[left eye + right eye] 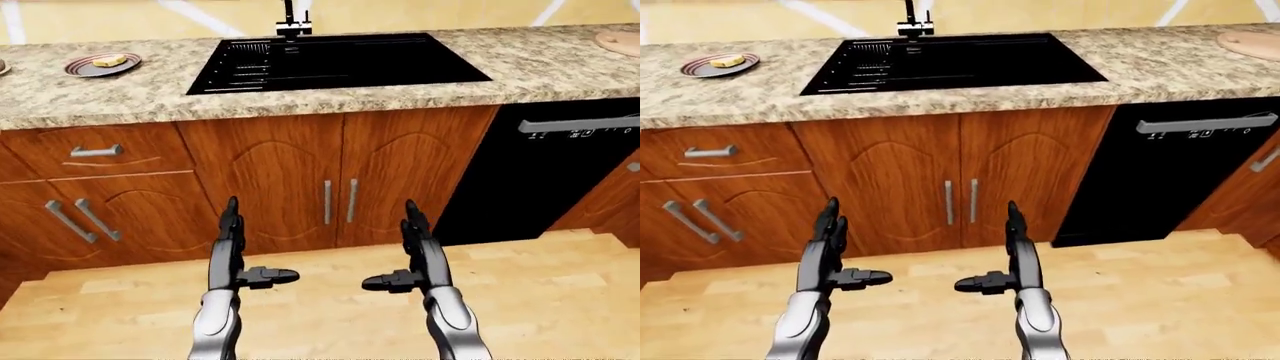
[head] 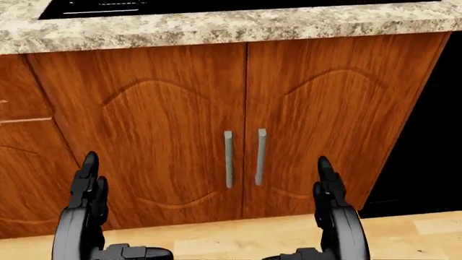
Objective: Place all breads on the cutting board.
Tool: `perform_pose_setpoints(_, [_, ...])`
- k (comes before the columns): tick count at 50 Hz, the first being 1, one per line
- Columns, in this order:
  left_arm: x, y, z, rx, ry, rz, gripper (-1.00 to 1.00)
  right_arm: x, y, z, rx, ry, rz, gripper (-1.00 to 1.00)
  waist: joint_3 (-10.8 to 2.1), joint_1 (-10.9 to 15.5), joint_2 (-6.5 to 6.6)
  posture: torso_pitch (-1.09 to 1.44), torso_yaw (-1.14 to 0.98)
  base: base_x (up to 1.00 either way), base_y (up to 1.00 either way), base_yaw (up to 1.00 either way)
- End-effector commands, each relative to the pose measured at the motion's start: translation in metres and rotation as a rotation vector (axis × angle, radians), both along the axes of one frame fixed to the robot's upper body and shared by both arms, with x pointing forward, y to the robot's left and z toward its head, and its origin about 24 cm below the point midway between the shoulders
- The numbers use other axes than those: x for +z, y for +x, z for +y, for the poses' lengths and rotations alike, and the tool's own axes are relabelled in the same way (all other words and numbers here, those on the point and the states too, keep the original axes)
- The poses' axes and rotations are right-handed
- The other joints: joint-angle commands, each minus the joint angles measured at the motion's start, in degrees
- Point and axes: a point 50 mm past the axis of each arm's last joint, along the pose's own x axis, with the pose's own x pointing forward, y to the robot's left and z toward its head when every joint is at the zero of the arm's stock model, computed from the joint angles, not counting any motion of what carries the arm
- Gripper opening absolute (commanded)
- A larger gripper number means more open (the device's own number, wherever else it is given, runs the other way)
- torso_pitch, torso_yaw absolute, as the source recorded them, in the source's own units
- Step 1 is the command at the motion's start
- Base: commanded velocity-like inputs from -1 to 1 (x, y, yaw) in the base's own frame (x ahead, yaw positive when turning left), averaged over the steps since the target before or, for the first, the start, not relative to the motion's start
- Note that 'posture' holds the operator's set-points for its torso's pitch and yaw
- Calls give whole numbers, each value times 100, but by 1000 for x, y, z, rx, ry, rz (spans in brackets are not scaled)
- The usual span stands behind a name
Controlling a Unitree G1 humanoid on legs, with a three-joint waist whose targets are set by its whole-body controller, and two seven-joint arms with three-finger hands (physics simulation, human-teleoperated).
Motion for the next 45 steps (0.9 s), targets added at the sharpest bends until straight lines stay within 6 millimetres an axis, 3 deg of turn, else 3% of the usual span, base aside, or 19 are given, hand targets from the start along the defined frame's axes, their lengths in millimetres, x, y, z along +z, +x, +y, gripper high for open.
perform_pose_setpoints(1, [17, 5, -5, -25, 2, -91, 100, 18, 5, -3, -10, -8, -102, 100, -61, -23, -5, 0, 0, 0, 50, 0])
perform_pose_setpoints(6, [17, 5, -5, -24, 1, -91, 100, 17, 5, -2, -9, -7, -102, 100, -36, -51, -290, 0, 0, 0, 50, 0])
perform_pose_setpoints(8, [17, 5, -5, -23, 1, -92, 100, 16, 5, -3, -9, -7, -102, 100, -118, -76, -541, 0, 0, 0, 51, 0])
perform_pose_setpoints(9, [17, 5, -5, -23, 1, -92, 100, 16, 5, -3, -9, -7, -102, 100, -60, -154, -294, 0, 0, 0, 51, 0])
perform_pose_setpoints(11, [17, 5, -4, -22, 2, -92, 100, 20, 4, -2, -7, -8, -102, 100, -131, -134, -420, 0, 0, 0, 53, 0])
perform_pose_setpoints(13, [17, 5, -4, -21, 2, -92, 100, 21, 4, -1, -7, -8, -102, 100, -168, -129, -408, 0, 0, 0, 54, 0])
perform_pose_setpoints(16, [17, 5, -4, -21, 1, -92, 100, 22, 4, -1, -7, -8, -102, 100, -73, -143, -199, 0, 0, 0, 54, 0])
perform_pose_setpoints(18, [17, 6, -5, -21, 1, -91, 100, 21, 5, -1, -7, -7, -102, 100, -47, -148, 14, 0, 0, 0, 54, 0])
perform_pose_setpoints(19, [17, 6, -5, -22, 1, -91, 100, 20, 5, -1, -8, -7, -102, 100, -82, -145, 180, 0, 0, 0, 54, 0])
perform_pose_setpoints(20, [17, 6, -5, -21, 2, -91, 100, 20, 5, -2, -8, -6, -102, 100, -171, -129, 465, 0, 0, 0, 54, 0])
perform_pose_setpoints(21, [17, 6, -5, -22, 1, -91, 100, 18, 6, -2, -8, -6, -102, 100, -276, -130, 536, 0, 0, 0, 53, 0])
perform_pose_setpoints(22, [17, 6, -5, -21, 0, -91, 100, 16, 6, -3, -9, -6, -102, 100, -122, -55, 367, 0, 0, 0, 55, 0])
perform_pose_setpoints(23, [18, 6, -5, -21, 1, -91, 100, 16, 6, -3, -9, -5, -102, 100, -59, -66, 341, 0, 0, 0, 55, 0])
perform_pose_setpoints(25, [17, 6, -5, -21, 0, -91, 100, 17, 6, -2, -9, -4, -101, 100, -101, -52, 205, 0, 0, 0, 54, 0])
perform_pose_setpoints(33, [17, 6, -4, -21, 1, -91, 100, 18, 5, -3, -9, -4, -104, 100, -29, -69, -230, 0, 0, 0, 54, 0])
perform_pose_setpoints(36, [18, 5, -4, -21, 2, -92, 100, 19, 5, -2, -9, -5, -104, 100, -110, -92, -482, 0, 0, 0, 47, 0])
perform_pose_setpoints(37, [17, 5, -4, -21, 2, -91, 100, 19, 5, -2, -9, -4, -104, 100, -70, -188, -297, 0, 0, 0, 47, 0])
perform_pose_setpoints(41, [17, 5, -4, -21, 3, -92, 100, 22, 4, -1, -7, -5, -103, 100, -149, -113, -369, 0, 0, 0, 46, 0])
perform_pose_setpoints(45, [17, 5, -5, -21, 2, -92, 100, 19, 5, -2, -8, -5, -103, 100, -50, -129, -55, 0, 0, 0, 46, 0])
